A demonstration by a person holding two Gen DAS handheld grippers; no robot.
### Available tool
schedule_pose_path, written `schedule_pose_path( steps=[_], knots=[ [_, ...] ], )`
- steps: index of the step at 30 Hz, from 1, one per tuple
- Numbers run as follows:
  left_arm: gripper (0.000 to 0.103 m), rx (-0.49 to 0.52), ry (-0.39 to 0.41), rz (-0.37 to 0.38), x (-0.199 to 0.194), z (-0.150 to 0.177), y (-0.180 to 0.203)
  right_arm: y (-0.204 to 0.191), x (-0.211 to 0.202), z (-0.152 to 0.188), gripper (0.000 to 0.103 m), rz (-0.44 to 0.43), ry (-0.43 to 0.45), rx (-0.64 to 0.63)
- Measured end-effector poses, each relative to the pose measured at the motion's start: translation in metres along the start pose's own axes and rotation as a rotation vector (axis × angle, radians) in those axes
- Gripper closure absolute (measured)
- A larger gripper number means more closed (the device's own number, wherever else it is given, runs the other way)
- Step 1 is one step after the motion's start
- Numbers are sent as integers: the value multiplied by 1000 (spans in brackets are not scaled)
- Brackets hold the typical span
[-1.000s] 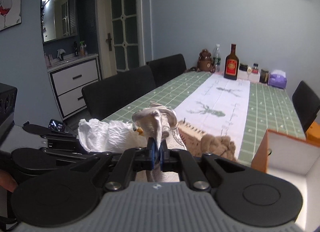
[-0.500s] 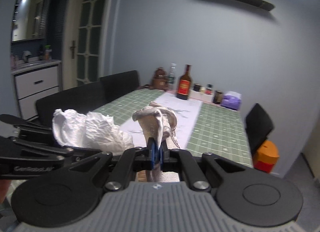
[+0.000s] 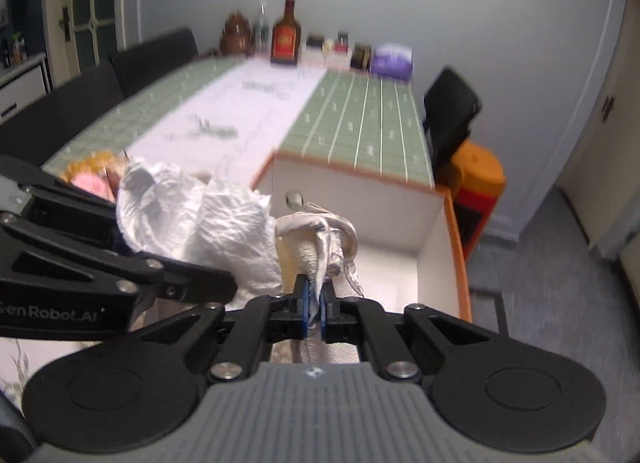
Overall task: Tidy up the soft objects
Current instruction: 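Lift the beige slipper with the right tool and carry it over the orange box, then open the right tool to drop the slipper into the orange box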
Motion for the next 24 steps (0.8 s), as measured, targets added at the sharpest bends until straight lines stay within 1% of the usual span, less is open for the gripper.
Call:
schedule_pose_path(
  steps=[2, 4, 8, 10, 12, 14, 16, 19, 20, 21, 22, 23, 24],
  knots=[
    [84, 5, -47, -12, 17, 6, 0, 5, 14, 14, 101, -25, -54, 25],
    [84, 12, -77, -27, 25, 10, -1, 9, 24, 25, 101, -43, -97, 47],
    [82, 28, -117, -66, 36, 16, -4, 11, 35, 41, 101, -96, -145, 93],
    [82, 36, -117, -75, 31, 19, 0, 10, 39, 44, 100, -109, -160, 99],
    [78, 50, -119, -84, 31, 18, 2, 9, 45, 45, 100, -117, -179, 98],
    [78, 64, -118, -94, 30, 18, 3, 6, 49, 48, 99, -120, -198, 93],
    [74, 73, -114, -105, 32, 15, 6, 6, 52, 49, 95, -123, -213, 91],
    [65, 69, -106, -90, 32, 12, 6, 10, 54, 47, 93, -110, -218, 92],
    [58, 65, -99, -84, 30, 11, 6, 11, 52, 47, 90, -107, -217, 90],
    [46, 61, -86, -88, 29, 9, 4, 12, 51, 46, 79, -103, -215, 90],
    [44, 59, -65, -84, 26, 7, 3, 13, 50, 45, 66, -94, -209, 90],
    [40, 58, -51, -80, 22, 6, 2, 14, 47, 45, 61, -81, -203, 87],
    [39, 55, -42, -80, 19, 4, 1, 15, 44, 43, 59, -68, -196, 80]
  ],
)
Point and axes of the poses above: each gripper's, at about its wrist camera, not at the fingertips, and x roughly the way its jaws point, y to its right, z to its underside, the point moved 7 cm from there along x, roughly the way its jaws point, and after that the axes turned 13 degrees about -z, right-handed, at the moved point
